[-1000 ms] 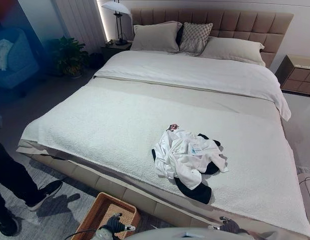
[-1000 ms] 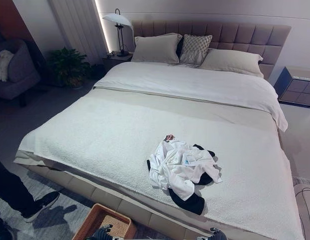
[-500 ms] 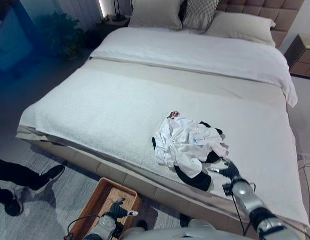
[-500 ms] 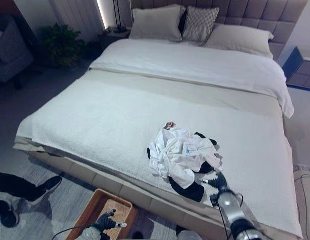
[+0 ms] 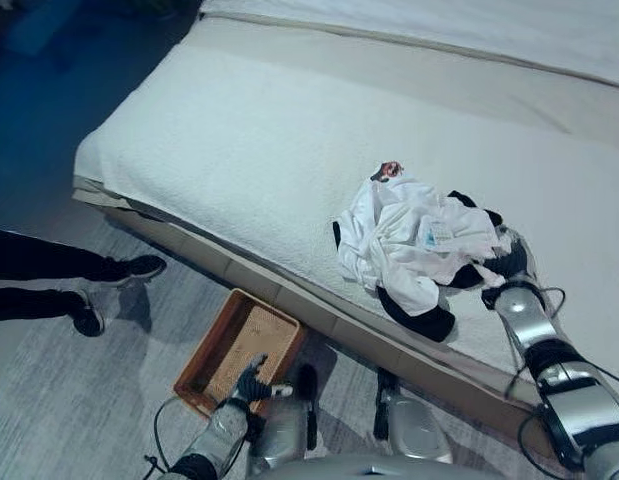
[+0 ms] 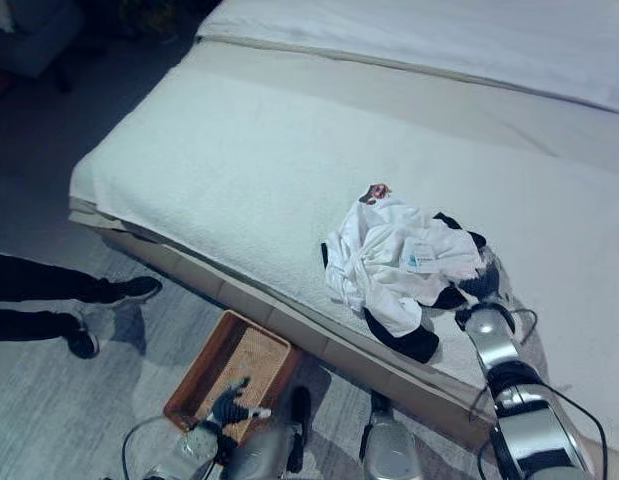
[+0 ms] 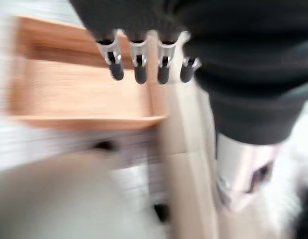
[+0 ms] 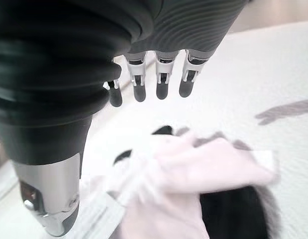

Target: Pick up clothes into the bucket

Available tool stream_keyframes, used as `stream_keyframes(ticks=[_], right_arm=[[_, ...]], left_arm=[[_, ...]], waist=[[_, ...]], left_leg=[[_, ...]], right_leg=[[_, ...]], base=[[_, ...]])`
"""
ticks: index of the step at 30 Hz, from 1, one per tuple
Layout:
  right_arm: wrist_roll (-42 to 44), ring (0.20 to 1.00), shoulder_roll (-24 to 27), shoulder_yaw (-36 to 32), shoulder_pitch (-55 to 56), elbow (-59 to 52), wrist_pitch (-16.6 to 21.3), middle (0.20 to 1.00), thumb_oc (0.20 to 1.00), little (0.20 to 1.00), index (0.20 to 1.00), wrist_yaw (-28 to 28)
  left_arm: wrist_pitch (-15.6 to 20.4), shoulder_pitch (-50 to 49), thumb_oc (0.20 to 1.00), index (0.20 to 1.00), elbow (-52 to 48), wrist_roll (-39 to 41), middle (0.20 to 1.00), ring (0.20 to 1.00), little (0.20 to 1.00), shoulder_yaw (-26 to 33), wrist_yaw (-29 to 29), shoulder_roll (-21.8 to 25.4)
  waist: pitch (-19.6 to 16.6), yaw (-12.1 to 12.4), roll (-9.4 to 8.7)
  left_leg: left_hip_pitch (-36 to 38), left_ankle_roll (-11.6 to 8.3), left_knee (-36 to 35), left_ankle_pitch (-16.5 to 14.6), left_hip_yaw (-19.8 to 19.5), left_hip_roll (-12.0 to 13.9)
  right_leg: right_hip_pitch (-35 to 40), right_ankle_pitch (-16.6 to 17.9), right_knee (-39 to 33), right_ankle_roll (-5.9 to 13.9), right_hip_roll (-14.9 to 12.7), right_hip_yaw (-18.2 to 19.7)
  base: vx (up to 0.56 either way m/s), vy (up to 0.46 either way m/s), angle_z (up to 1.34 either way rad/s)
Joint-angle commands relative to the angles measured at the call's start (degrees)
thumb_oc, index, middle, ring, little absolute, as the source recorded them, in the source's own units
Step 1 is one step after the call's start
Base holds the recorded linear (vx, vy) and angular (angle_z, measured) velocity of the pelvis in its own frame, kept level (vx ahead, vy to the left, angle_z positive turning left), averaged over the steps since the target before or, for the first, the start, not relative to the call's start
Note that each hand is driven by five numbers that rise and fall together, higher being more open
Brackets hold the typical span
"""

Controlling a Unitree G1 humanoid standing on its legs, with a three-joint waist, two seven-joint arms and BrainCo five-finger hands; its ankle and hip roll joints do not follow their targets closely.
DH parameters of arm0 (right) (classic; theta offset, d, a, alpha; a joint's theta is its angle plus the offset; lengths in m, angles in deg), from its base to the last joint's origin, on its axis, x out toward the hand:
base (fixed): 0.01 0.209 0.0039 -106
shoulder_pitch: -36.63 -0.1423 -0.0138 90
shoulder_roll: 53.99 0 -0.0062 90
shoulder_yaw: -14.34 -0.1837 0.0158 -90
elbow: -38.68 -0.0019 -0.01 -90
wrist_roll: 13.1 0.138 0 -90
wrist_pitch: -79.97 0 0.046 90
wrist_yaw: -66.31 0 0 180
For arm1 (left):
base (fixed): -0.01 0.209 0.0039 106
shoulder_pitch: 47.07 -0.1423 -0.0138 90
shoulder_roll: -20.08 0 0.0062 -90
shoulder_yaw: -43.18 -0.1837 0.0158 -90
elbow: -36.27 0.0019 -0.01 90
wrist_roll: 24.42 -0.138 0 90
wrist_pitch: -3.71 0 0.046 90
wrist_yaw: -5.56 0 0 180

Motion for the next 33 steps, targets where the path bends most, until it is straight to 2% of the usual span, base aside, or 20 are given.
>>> stream_keyframes(ticks=[1,2,6,13,17,20,22,23,31,32,33], right_arm=[[-2.61,1.0,1.7,2.16,-3.27,-0.61,0.04,1.0,1.0,1.0,1.0,4.66],[-2.61,1.0,1.7,2.17,-3.3,-0.59,0.04,1.0,1.0,1.0,1.0,4.66],[-1.5,1.0,3.45,5.55,-11.14,6.15,-0.83,1.0,1.0,1.0,1.0,5.85],[-1.99,1.0,5.09,9.87,-20.75,11.27,-1.67,1.0,1.0,1.0,1.0,6.82],[-3.03,1.0,6.15,13.38,-25.13,13.83,-2.27,1.0,1.0,1.0,1.0,5.52],[-3.43,1.0,6.79,16.26,-28.08,16.36,-2.75,1.0,1.0,1.0,1.0,1.89],[-4.06,0.357,6.92,18.08,-30.02,17.15,-2.93,0.357,0.357,0.357,0.357,0.2],[-4.23,0.2,7.0,18.36,-30.31,17.32,-2.87,0.2,0.2,0.2,0.2,0.04],[-3.86,0.2,5.86,18.76,-30.56,13.77,-1.84,0.2,0.2,0.2,0.2,1.25],[-4.0,0.2,6.21,19.15,-31.01,10.27,-1.45,0.2,0.2,0.2,0.2,1.59],[-4.0,0.2,6.21,19.15,-31.01,10.27,-1.46,0.2,0.2,0.2,0.2,1.59]], left_arm=[[0.43,-0.86,1.0,1.0,-0.1,1.06,1.0,1.0,1.0,-0.87,-2.89,-0.5],[0.43,-0.84,1.0,1.0,-0.09,1.06,1.0,1.0,1.0,-0.86,-2.89,-0.51],[0.92,0.36,1.0,1.0,-2.18,3.37,1.0,1.0,1.0,-2.57,-4.31,-0.49],[1.6,3.42,1.0,1.0,-2.54,6.78,1.0,1.0,1.0,-3.7,-6.88,-0.84],[2.21,4.65,1.0,1.0,-3.22,7.82,1.0,1.0,1.0,-4.63,-7.4,-0.57],[2.48,5.54,1.0,1.0,-3.82,8.74,1.0,1.0,1.0,-5.23,-7.12,-0.59],[2.63,6.0,1.0,1.0,-3.84,9.0,1.0,1.0,1.0,-5.39,-6.83,-0.65],[2.6,6.18,1.0,1.0,-3.91,9.02,1.0,1.0,1.0,-5.6,-6.72,-0.83],[2.6,7.03,1.0,1.0,-3.33,8.42,1.0,1.0,1.0,-5.41,-6.76,-1.18],[2.66,7.05,1.0,1.0,-2.92,8.03,1.0,1.0,1.0,-4.83,-6.66,-0.76],[2.66,7.05,1.0,1.0,-2.92,8.03,1.0,1.0,1.0,-4.83,-6.66,-0.76]], waist=[[0.05,0.92,-3.27],[0.02,0.93,-3.27],[3.76,1.1,-2.91],[8.36,1.2,-2.7],[8.36,1.84,-2.36],[8.36,2.43,-2.24],[8.36,2.68,-2.32],[8.36,2.79,-2.35],[8.36,2.89,-3.27],[8.36,2.67,-4.02],[8.36,2.67,-4.02]], left_leg=[[-6.97,2.69,8.92,-3.28,-0.65,-3.63],[-7.04,2.69,8.97,-3.3,-0.63,-3.63],[-12.43,2.96,13.72,-4.2,0.29,-4.46],[-17.85,3.06,16.44,-3.67,0.31,-5.55],[-20.91,3.07,16.86,-3.21,0.13,-6.11],[-22.49,3.03,16.86,-2.74,-0.34,-6.42],[-23.1,2.93,16.6,-2.29,-0.74,-6.53],[-23.28,2.91,16.44,-2.09,-0.95,-6.59],[-21.22,2.55,13.98,-1.03,-1.33,-6.29],[-19.36,2.46,13.07,-1.05,-1.13,-5.77],[-19.36,2.46,13.07,-1.05,-1.13,-5.77]], right_leg=[[-0.46,-5.86,8.62,2.59,-3.65,5.36],[-0.54,-5.88,8.68,2.59,-3.66,5.39],[-6.18,-7.3,14.41,2.45,-4.95,6.84],[-11.7,-7.62,18.91,2.44,-6.85,7.04],[-14.7,-7.54,20.05,2.42,-7.59,6.7],[-16.26,-7.3,20.39,2.42,-8.03,6.33],[-16.85,-7.07,20.26,2.39,-8.24,6.13],[-17.0,-7.0,20.23,2.39,-8.35,5.91],[-15.01,-5.7,17.61,2.99,-8.2,5.13],[-13.63,-5.05,16.29,3.24,-7.81,5.35],[-13.63,-5.05,16.29,3.24,-7.8,5.35]], base=[[-0.03,0.087,0.1],[-0.06,0.076,0.06],[-0.07,0.054,-0.03],[-0.06,0.017,0.06],[-0.03,0.002,0.07],[-0.03,-0.015,0.1],[-0.03,-0.026,0.15],[-0.02,-0.026,0.16],[0.0,-0.003,0.05],[0.0,0.007,-0.04],[0.0,0.022,-0.09]])
